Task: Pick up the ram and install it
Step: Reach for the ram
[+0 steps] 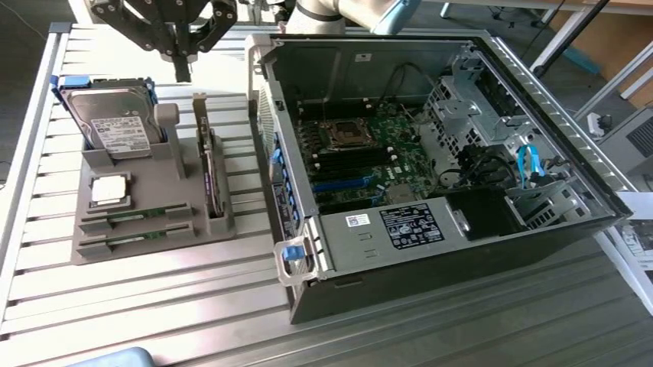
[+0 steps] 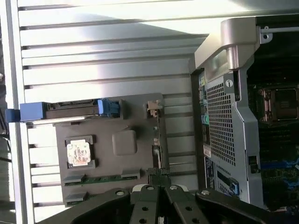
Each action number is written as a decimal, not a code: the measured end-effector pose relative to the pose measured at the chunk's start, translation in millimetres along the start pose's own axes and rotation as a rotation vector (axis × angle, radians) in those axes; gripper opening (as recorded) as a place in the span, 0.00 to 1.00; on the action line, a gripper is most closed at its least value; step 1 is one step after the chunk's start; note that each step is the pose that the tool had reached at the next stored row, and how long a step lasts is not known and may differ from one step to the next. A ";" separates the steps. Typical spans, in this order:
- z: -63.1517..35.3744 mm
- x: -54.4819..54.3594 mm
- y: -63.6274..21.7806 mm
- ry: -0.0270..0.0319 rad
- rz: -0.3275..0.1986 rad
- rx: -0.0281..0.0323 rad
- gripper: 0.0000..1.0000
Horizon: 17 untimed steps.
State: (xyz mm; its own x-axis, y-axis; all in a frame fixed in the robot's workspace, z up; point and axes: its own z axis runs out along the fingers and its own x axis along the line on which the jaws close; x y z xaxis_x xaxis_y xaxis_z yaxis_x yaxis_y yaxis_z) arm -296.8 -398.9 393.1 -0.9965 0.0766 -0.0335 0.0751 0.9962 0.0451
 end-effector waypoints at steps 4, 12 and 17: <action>-0.6 15.9 -1.2 -0.0002 0.000 0.0001 0.11; -1.6 46.7 -3.5 -0.0002 0.000 0.0002 0.11; -1.9 59.9 -4.5 -0.0003 0.000 0.0001 0.11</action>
State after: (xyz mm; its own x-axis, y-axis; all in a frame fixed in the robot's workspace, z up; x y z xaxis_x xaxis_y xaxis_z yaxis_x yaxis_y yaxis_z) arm -356.8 -399.0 392.8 -0.9965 0.0766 -0.0338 0.0750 0.9962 0.0451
